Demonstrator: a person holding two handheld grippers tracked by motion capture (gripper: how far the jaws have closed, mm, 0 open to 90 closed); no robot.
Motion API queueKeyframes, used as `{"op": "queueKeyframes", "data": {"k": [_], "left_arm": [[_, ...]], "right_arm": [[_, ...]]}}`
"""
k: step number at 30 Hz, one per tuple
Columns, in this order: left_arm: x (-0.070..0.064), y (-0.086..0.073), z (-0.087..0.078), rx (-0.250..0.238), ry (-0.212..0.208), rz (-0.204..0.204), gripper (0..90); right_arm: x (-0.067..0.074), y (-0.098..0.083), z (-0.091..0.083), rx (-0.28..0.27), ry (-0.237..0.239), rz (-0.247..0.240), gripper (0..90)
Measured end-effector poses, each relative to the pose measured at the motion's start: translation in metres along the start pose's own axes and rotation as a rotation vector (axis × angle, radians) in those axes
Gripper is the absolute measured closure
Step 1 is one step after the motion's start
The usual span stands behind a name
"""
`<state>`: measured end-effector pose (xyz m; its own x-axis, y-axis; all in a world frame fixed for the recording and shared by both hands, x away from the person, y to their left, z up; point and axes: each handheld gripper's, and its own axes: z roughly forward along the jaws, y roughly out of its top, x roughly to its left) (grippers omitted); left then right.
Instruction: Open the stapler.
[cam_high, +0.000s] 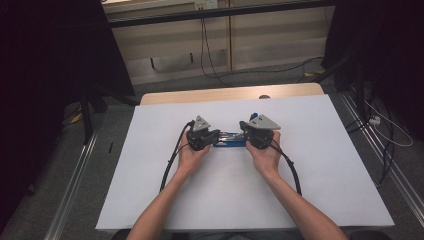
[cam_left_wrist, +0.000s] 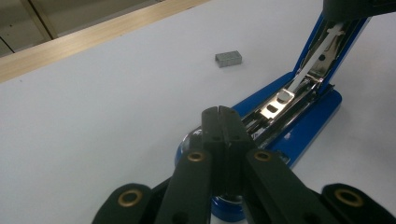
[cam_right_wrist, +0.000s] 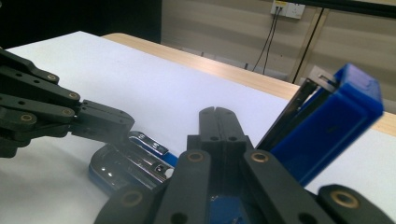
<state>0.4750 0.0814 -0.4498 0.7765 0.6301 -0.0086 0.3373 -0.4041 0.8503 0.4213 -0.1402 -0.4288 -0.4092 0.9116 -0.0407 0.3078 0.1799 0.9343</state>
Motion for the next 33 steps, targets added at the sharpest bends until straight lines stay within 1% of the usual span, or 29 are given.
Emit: {"op": "queueKeyframes", "data": {"k": [2, 4, 9, 10, 12, 16, 21, 22, 24, 28, 33], "left_arm": [[0.000, 0.000, 0.000, 0.000, 0.000, 0.000, 90.0], [0.000, 0.000, 0.000, 0.000, 0.000, 0.000, 90.0], [0.000, 0.000, 0.000, 0.000, 0.000, 0.001, 90.0], [0.000, 0.000, 0.000, 0.000, -0.001, 0.001, 90.0], [0.001, 0.000, 0.000, -0.002, -0.003, 0.000, 90.0], [0.000, 0.000, 0.000, -0.003, -0.001, 0.002, 90.0], [0.000, 0.000, 0.000, -0.002, 0.000, 0.002, 90.0], [0.000, 0.000, 0.000, -0.003, 0.000, 0.002, 90.0], [0.001, 0.000, 0.000, -0.003, -0.002, 0.002, 90.0], [0.000, 0.000, 0.000, -0.002, 0.000, 0.004, 90.0], [0.000, 0.000, 0.000, -0.001, 0.001, 0.005, 90.0]], "right_arm": [[-0.001, 0.000, 0.000, 0.000, 0.004, 0.004, 90.0], [-0.002, 0.000, -0.001, 0.007, 0.000, -0.010, 90.0], [-0.008, -0.003, -0.004, 0.013, -0.014, -0.010, 90.0], [-0.010, -0.004, -0.005, 0.020, -0.017, -0.004, 90.0], [-0.017, -0.008, -0.007, 0.023, -0.021, 0.025, 90.0], [-0.025, -0.011, -0.012, 0.026, -0.014, 0.008, 90.0], [-0.030, -0.012, -0.014, 0.041, -0.020, -0.012, 90.0], [-0.032, -0.013, -0.015, 0.044, -0.025, -0.012, 90.0], [-0.038, -0.017, -0.018, 0.046, -0.029, 0.003, 90.0], [-0.042, -0.019, -0.020, 0.042, -0.023, 0.010, 90.0], [-0.046, -0.024, -0.022, 0.063, -0.024, 0.007, 90.0]]}}
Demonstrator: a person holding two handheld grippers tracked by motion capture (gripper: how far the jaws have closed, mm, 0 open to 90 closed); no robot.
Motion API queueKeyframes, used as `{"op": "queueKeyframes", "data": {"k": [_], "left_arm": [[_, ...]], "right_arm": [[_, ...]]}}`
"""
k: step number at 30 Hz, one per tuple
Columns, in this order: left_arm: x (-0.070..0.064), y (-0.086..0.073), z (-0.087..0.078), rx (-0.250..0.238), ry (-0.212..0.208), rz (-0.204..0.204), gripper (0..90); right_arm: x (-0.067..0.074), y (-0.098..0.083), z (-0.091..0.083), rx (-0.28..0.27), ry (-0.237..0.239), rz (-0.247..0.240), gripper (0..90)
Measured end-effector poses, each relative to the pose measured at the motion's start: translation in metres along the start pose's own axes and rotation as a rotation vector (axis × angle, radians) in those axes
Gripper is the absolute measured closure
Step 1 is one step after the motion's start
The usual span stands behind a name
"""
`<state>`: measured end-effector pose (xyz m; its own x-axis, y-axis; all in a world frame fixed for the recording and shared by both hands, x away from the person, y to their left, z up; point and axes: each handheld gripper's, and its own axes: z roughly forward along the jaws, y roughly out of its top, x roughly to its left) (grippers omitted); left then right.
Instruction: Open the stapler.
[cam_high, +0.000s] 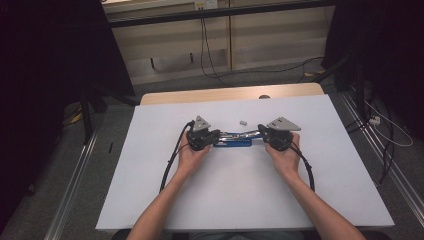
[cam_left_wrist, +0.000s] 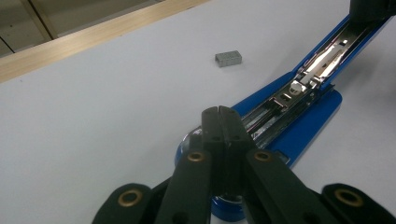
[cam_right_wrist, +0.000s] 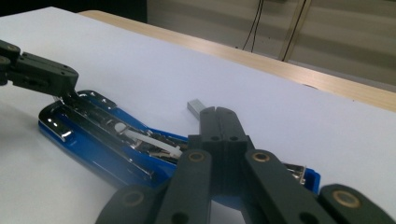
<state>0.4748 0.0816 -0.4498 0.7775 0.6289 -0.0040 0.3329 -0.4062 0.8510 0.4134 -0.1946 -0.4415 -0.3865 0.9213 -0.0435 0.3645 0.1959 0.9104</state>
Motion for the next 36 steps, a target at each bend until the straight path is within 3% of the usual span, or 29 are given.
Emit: {"op": "queueKeyframes", "data": {"k": [7, 14, 19, 22, 26, 36], "left_arm": [[0.000, 0.000, 0.000, -0.001, -0.001, 0.001, 90.0], [0.001, 0.000, 0.000, -0.003, -0.001, -0.002, 90.0], [0.002, -0.001, 0.000, -0.003, -0.009, -0.029, 90.0], [0.003, -0.001, 0.000, -0.006, -0.016, -0.040, 90.0], [0.001, 0.000, 0.000, 0.001, -0.004, -0.021, 90.0], [0.003, 0.001, -0.001, -0.007, -0.017, -0.042, 90.0]], "right_arm": [[-0.005, -0.006, -0.002, 0.016, -0.003, 0.010, 90.0], [-0.009, -0.004, -0.007, 0.038, 0.004, -0.027, 90.0], [-0.015, -0.008, -0.010, 0.047, -0.002, -0.019, 90.0], [-0.015, -0.010, -0.010, 0.038, 0.004, -0.005, 90.0], [-0.012, -0.010, -0.007, 0.041, 0.006, -0.023, 90.0], [-0.014, -0.011, -0.007, 0.048, -0.003, -0.035, 90.0]]}}
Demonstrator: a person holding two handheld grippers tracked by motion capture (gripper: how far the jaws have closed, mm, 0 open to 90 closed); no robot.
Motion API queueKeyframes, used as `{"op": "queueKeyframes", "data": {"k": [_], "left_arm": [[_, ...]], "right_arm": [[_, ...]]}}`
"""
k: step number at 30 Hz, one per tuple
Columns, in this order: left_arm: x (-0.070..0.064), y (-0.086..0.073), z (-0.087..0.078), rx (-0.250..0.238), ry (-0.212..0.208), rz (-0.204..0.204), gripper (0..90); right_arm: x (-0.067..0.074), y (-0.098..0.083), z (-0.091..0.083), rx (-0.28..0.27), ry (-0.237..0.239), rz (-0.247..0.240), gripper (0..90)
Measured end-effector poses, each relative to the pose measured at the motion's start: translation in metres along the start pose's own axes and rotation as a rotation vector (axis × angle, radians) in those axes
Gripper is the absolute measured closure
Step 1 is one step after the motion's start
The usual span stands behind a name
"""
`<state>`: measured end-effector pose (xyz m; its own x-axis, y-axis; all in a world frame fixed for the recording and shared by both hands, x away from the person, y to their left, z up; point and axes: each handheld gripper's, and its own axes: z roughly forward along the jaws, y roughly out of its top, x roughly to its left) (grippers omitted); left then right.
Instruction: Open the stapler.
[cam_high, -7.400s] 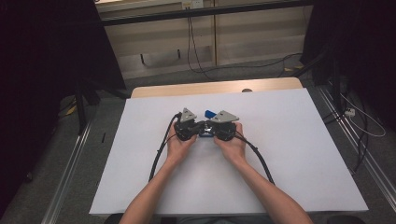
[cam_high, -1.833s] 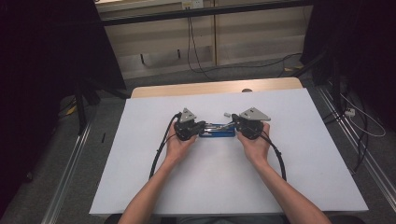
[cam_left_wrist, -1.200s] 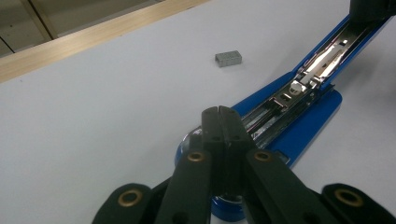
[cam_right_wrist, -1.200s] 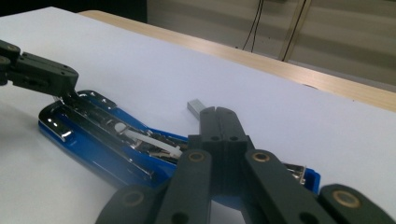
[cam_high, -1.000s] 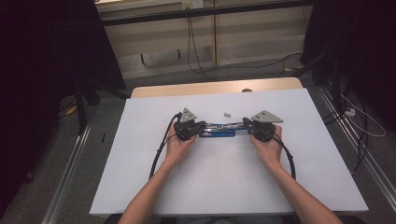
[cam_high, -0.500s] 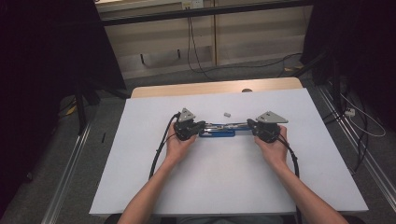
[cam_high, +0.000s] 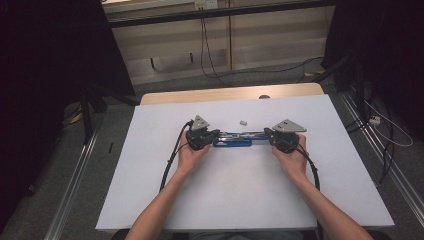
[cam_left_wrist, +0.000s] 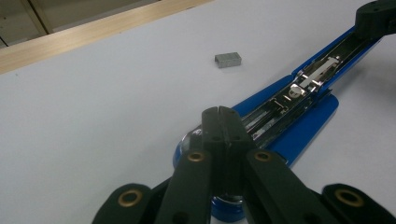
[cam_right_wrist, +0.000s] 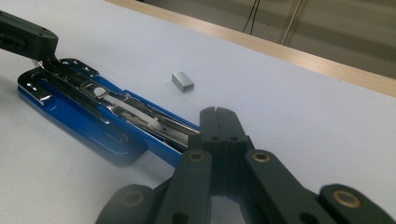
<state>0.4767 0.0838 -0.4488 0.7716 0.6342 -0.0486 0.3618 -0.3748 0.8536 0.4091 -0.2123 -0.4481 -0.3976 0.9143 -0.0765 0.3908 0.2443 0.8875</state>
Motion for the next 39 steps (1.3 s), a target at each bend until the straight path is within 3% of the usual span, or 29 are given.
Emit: {"op": "queueKeyframes", "data": {"k": [14, 22, 24, 26, 36, 39], "left_arm": [[0.000, 0.002, -0.003, 0.002, -0.012, -0.005, 90.0], [-0.001, 0.004, -0.004, -0.020, -0.010, 0.000, 89.8], [-0.002, 0.004, -0.004, -0.016, -0.022, 0.002, 85.8], [-0.005, 0.005, -0.005, -0.006, -0.010, 0.034, 82.6], [0.000, 0.009, -0.014, -0.053, 0.010, -0.004, 66.4], [-0.001, 0.009, -0.018, -0.055, 0.012, 0.008, 60.4]], "right_arm": [[0.001, 0.000, 0.000, -0.019, 0.030, 0.014, 90.0], [-0.002, 0.001, -0.003, -0.042, 0.049, 0.034, 90.0], [-0.003, 0.001, -0.003, -0.043, 0.051, 0.040, 89.6], [-0.003, 0.001, -0.003, -0.045, 0.060, 0.052, 87.9], [-0.003, 0.000, -0.003, -0.056, 0.077, 0.059, 79.9], [-0.004, 0.000, -0.003, -0.059, 0.082, 0.065, 75.3]]}}
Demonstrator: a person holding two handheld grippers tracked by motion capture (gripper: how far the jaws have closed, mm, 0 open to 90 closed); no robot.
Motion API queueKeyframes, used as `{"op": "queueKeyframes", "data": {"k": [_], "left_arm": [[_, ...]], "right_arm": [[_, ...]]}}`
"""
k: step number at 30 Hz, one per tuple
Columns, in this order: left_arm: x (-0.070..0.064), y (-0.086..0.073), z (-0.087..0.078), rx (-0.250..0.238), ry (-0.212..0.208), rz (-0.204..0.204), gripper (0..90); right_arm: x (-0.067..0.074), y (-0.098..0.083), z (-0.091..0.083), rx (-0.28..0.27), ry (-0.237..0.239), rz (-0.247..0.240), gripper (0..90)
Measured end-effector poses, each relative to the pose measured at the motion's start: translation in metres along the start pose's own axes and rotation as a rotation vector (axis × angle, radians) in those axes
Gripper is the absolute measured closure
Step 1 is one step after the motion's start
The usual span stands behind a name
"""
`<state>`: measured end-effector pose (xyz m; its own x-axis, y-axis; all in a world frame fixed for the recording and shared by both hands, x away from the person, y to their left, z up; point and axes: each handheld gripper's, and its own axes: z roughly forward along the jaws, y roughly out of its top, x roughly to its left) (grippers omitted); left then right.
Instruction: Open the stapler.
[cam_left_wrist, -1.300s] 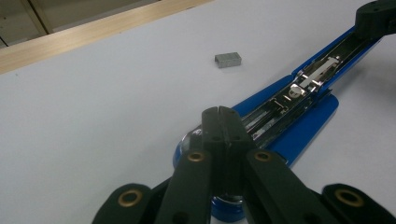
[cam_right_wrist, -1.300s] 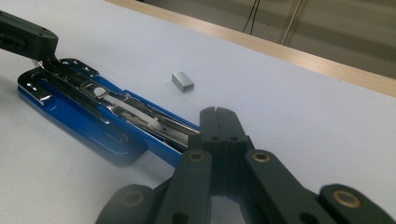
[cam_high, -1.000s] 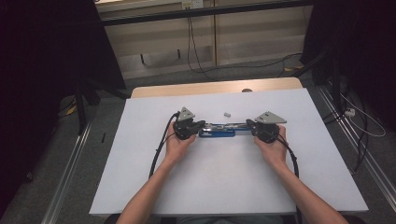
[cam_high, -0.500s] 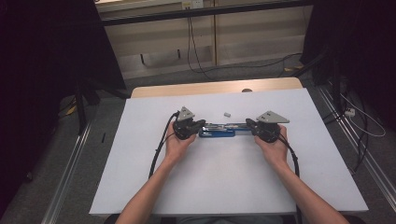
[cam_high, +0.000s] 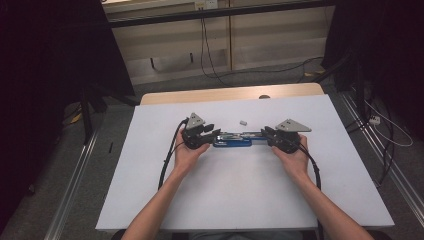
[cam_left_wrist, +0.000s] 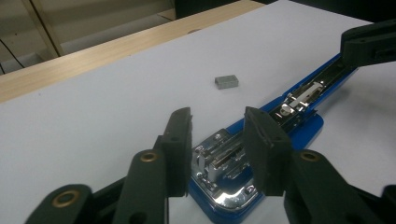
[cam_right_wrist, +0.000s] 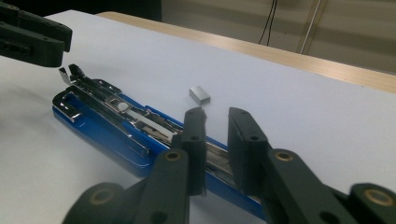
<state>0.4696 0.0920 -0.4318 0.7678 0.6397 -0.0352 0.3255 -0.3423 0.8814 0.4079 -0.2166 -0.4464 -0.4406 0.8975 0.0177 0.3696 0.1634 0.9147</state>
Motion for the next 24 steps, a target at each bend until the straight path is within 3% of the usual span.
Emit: {"op": "queueKeyframes", "data": {"k": [2, 8, 12, 13, 16, 20, 24], "left_arm": [[-0.001, 0.000, -0.003, 0.011, 0.013, -0.012, 51.9], [-0.002, -0.005, -0.013, 0.014, 0.063, 0.011, 30.2], [0.002, -0.009, -0.018, 0.039, 0.098, -0.046, 14.6], [0.002, -0.011, -0.019, 0.039, 0.101, -0.053, 11.1], [0.004, -0.014, -0.020, 0.047, 0.125, -0.040, 7.6], [0.003, -0.016, -0.026, 0.023, 0.085, -0.058, 4.3], [-0.002, -0.021, -0.035, 0.016, 0.080, -0.030, 4.3]], "right_arm": [[0.000, 0.001, -0.001, -0.005, -0.002, 0.011, 69.1], [0.000, 0.003, -0.004, -0.018, -0.004, 0.023, 48.0], [0.000, 0.004, -0.004, -0.011, -0.022, 0.029, 33.1], [-0.001, 0.005, -0.003, -0.015, -0.013, 0.040, 24.8], [-0.001, 0.006, -0.003, -0.017, -0.029, 0.041, 18.2], [-0.002, 0.007, -0.003, -0.012, -0.033, 0.038, 11.5], [-0.003, 0.010, -0.005, -0.024, -0.015, 0.051, 8.8]]}}
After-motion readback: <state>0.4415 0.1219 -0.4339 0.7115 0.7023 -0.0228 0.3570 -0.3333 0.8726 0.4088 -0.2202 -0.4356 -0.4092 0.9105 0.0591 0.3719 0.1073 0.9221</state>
